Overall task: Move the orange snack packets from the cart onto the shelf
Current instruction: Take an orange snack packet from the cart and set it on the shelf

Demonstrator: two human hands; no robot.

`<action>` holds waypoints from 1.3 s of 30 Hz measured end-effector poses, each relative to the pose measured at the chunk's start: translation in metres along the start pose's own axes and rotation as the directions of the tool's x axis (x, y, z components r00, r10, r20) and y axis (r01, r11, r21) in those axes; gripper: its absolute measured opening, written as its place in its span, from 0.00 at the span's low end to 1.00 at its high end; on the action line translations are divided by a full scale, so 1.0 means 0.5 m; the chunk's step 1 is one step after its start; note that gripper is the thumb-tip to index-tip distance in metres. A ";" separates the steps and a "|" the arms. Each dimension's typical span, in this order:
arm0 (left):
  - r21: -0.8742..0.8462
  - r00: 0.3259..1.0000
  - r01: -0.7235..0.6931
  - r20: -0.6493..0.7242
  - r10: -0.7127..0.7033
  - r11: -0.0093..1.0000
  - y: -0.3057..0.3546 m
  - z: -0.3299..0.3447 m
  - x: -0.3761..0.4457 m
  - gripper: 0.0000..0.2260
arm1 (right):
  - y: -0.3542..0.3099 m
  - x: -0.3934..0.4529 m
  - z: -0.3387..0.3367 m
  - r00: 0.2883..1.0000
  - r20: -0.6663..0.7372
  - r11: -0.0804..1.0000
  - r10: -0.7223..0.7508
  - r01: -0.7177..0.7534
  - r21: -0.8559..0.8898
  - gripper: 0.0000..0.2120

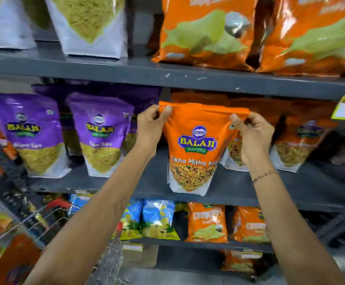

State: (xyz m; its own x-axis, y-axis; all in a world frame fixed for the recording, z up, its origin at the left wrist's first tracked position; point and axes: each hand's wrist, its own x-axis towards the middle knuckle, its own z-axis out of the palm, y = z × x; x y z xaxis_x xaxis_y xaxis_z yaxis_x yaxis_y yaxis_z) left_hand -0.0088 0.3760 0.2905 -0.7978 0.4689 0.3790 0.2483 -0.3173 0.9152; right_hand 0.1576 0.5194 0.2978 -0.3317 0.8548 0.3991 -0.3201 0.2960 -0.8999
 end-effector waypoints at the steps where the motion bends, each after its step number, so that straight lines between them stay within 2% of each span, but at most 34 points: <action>1: -0.013 1.000 0.017 -0.007 -0.017 1.000 -0.011 0.015 0.006 0.08 | 0.004 0.014 -0.009 1.000 0.004 1.000 -0.002 0.002 -0.008 0.05; 5: -0.024 0.997 0.074 0.002 -0.074 0.997 -0.050 0.064 0.019 0.05 | 0.032 0.062 -0.041 1.000 0.012 0.999 0.016 -0.016 -0.030 0.06; 21: 0.040 0.996 0.068 -0.054 -0.066 0.997 -0.103 0.131 0.037 0.06 | 0.114 0.133 -0.075 0.998 0.040 0.997 0.043 -0.040 -0.058 0.06; 23: 0.069 0.997 0.070 -0.022 -0.069 0.995 -0.105 0.130 0.032 0.07 | 0.122 0.125 -0.073 0.999 -0.007 0.997 0.040 -0.040 -0.071 0.10; 26: 0.184 0.998 0.056 -0.018 -0.054 0.981 -0.115 0.111 0.007 0.10 | 0.142 0.080 -0.060 0.973 -0.229 0.998 0.015 -0.029 -0.057 0.18; 28: 0.219 0.998 0.066 -0.017 -0.064 0.974 -0.133 0.080 -0.021 0.11 | 0.160 0.016 -0.038 0.936 -0.349 0.997 -0.039 0.013 -0.076 0.17; 29: 0.223 0.996 0.084 -0.028 -0.080 0.971 -0.143 0.057 -0.037 0.11 | 0.171 -0.022 -0.021 0.935 -0.351 0.996 -0.058 0.031 -0.082 0.14; 31: 0.239 0.991 0.120 -0.083 -0.103 0.963 -0.160 -0.006 -0.073 0.09 | 0.193 -0.098 0.023 0.974 -0.221 0.997 -0.052 0.038 -0.066 0.07; 34: 0.280 0.974 0.179 -0.187 -0.129 0.943 -0.173 -0.140 -0.132 0.06 | 0.225 -0.190 0.116 0.994 0.105 0.998 0.025 -0.018 -0.068 0.06; 36: 0.282 0.945 0.229 -0.294 -0.143 0.932 -0.170 -0.244 -0.176 0.05 | 0.239 -0.242 0.187 0.948 0.301 0.992 0.100 -0.074 -0.098 0.08; 39: 0.262 0.871 0.319 -0.459 -0.174 0.911 -0.152 -0.392 -0.254 0.05 | 0.253 -0.318 0.297 0.802 0.571 0.980 0.178 -0.093 -0.174 0.11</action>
State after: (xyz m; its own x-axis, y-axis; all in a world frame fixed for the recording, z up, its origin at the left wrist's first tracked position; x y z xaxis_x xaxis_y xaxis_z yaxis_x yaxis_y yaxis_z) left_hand -0.0340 0.1790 0.1460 -0.9904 0.0855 0.1085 0.1151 0.0765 0.9904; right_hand 0.0381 0.3579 0.1467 -0.8291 0.4948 0.2601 -0.1281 0.2847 -0.9500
